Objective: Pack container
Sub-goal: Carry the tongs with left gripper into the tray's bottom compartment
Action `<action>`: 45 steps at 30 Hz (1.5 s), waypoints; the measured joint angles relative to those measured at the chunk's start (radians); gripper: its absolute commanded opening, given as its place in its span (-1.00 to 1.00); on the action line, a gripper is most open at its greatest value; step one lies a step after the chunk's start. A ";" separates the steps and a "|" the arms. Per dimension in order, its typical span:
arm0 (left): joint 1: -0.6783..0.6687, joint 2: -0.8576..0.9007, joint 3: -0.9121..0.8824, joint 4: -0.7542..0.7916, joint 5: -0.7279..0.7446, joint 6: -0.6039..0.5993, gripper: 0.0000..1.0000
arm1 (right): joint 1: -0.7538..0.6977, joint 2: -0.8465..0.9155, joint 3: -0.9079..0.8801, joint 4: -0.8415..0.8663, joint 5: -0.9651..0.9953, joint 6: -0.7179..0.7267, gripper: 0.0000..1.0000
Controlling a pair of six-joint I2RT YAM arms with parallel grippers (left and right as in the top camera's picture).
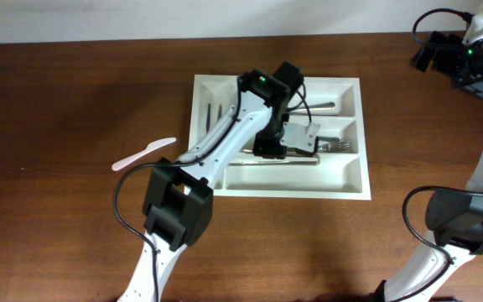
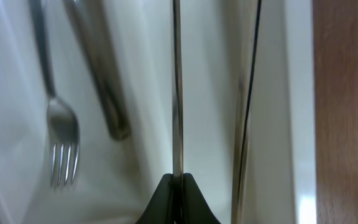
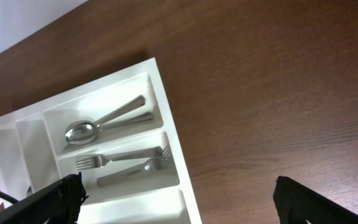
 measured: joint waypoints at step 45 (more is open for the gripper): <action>0.356 -0.488 0.107 -0.124 -0.178 -0.420 0.98 | 0.000 0.000 0.000 0.000 0.000 0.000 0.97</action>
